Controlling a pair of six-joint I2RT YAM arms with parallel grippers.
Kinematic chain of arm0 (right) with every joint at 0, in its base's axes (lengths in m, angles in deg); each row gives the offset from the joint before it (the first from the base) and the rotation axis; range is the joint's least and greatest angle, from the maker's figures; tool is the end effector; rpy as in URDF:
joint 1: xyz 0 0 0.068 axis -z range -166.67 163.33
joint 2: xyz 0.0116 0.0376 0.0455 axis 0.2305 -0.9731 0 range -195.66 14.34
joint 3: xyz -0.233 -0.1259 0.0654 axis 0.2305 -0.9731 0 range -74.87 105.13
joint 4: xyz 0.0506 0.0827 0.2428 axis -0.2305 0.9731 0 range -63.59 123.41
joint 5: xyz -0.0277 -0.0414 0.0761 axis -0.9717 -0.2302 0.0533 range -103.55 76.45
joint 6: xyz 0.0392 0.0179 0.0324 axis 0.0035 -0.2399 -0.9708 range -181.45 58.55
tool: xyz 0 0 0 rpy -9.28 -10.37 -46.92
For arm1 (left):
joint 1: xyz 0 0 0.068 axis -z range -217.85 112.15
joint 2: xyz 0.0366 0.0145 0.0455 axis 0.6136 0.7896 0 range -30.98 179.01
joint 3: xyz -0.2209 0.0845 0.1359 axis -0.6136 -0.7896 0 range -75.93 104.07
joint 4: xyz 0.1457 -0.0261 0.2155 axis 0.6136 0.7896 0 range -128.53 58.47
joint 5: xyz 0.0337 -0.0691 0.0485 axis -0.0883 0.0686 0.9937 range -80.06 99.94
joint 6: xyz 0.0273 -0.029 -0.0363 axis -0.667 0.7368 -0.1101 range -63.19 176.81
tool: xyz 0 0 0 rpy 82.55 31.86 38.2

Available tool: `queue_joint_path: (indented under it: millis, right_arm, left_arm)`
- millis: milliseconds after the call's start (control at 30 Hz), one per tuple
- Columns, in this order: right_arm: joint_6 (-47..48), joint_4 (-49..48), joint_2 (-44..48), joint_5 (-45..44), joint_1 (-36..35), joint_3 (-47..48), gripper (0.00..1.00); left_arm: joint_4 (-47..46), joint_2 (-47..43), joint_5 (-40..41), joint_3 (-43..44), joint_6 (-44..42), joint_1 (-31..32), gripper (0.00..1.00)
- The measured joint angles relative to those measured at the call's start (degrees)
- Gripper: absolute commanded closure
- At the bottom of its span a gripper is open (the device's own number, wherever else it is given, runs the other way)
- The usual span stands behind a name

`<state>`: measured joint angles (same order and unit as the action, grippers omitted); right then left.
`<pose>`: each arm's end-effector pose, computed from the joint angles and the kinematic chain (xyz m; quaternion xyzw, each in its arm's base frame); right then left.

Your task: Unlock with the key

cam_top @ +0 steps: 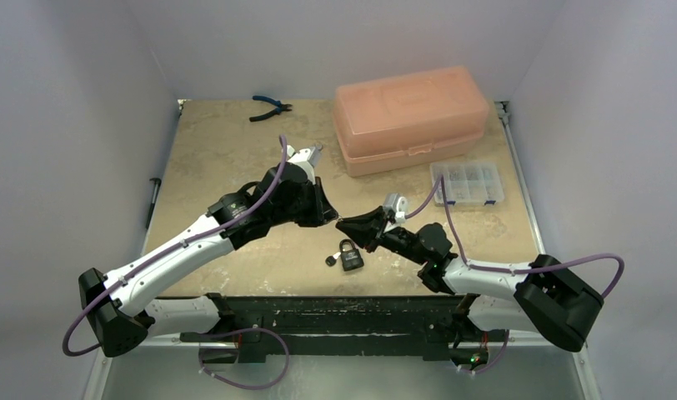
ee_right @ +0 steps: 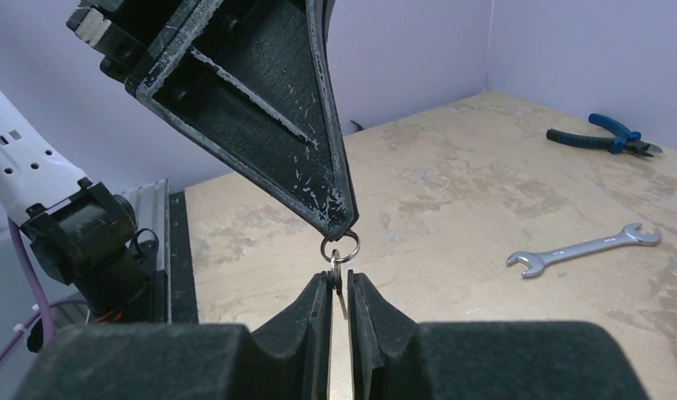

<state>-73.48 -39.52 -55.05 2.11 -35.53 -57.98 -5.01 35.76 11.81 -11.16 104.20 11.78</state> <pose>0.1435 0.1789 0.2279 -0.2953 0.5486 0.4667 0.6277 0.1641 -0.1912 0.3439 0.0099 0.8888 -0.3334 0.3143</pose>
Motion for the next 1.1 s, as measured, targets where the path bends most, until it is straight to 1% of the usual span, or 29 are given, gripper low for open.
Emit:
queue_joint_path:
  millis: [233,500,700,833,867,1100]
  right_arm:
    - [0.3,1.2,0.0,-0.2,-0.1,0.0,0.75]
    - [0.5,2.1,0.0,-0.9,-0.3,0.0,0.75]
    - [0.5,2.1,0.0,-1.2,-0.3,0.0,0.82]
    - [0.6,2.1,0.0,-1.2,-0.3,0.0,0.98]
    - [0.5,2.2,0.0,-1.2,-0.3,0.0,1.00]
    - [0.6,4.9,2.4,-0.9,-0.3,0.3,1.00]
  left_arm:
    - [-0.2,-0.5,0.0,-0.8,0.2,0.0,1.00]
    - [-0.4,-1.4,0.3,-0.9,0.7,0.0,1.00]
    - [-0.4,-1.5,0.7,-0.9,0.7,0.0,1.00]
    - [-0.4,-1.5,0.9,-0.9,0.7,0.0,1.00]
    - [-0.4,-1.5,1.1,-0.9,0.7,0.0,1.00]
    - [-1.0,-2.1,1.6,-2.8,1.1,0.0,1.00]
